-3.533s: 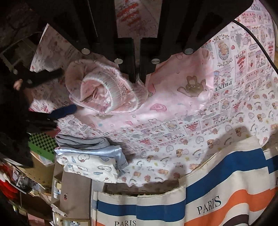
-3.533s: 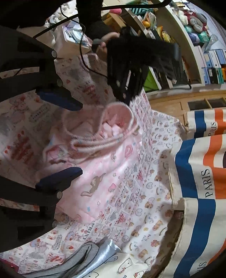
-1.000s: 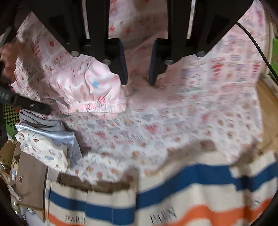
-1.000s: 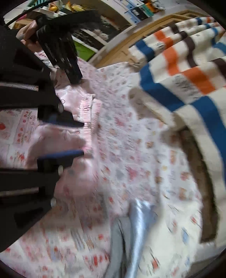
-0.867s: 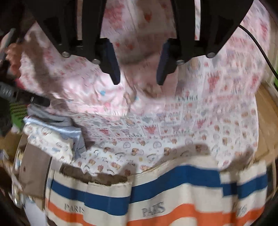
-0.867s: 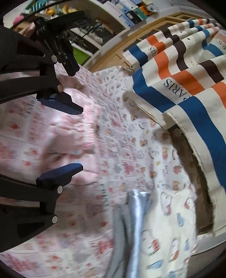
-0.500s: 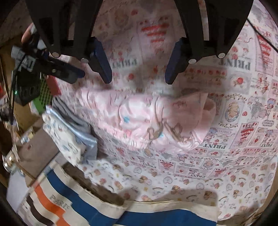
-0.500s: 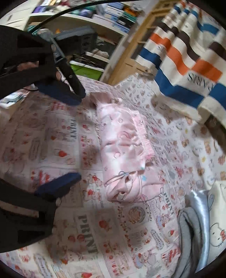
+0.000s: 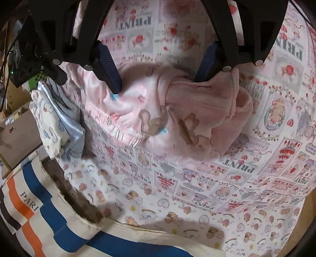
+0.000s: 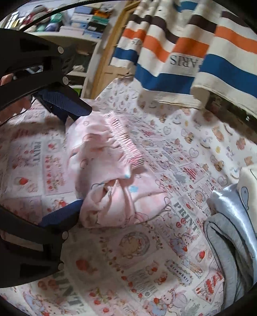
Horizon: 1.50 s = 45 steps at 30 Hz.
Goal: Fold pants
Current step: 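Grasp the folded pink pants bundle with both grippers, then lift the pants bundle with both grippers and carry it to the clothes stack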
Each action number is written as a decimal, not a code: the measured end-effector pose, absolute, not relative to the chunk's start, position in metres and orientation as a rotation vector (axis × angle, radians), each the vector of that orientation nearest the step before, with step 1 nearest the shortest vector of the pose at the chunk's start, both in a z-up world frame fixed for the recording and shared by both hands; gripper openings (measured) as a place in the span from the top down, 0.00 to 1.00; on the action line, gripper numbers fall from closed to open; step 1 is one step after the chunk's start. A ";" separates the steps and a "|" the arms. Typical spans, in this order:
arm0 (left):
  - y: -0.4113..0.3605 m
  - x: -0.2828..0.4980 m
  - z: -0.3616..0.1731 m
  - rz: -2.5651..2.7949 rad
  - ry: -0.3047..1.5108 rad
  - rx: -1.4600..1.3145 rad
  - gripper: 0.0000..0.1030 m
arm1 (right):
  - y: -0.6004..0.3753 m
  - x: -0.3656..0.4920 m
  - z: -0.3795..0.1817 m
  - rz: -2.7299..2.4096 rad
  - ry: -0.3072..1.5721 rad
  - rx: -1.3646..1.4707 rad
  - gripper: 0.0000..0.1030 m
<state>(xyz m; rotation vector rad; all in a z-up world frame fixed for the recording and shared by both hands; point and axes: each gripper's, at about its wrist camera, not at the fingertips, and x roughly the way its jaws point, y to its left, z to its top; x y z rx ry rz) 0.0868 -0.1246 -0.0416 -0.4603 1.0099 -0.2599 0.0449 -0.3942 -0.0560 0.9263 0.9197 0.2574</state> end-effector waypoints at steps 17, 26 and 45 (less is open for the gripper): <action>-0.145 0.078 -0.032 -0.225 0.862 -0.252 0.82 | -0.377 0.028 -0.045 -0.112 0.856 0.813 0.16; -0.145 0.078 -0.033 -0.238 0.853 -0.219 0.82 | -0.372 0.057 -0.057 0.045 0.880 0.742 0.61; -0.155 0.038 0.047 -0.290 0.498 -0.039 0.84 | -0.342 0.010 0.039 0.228 0.468 0.335 0.75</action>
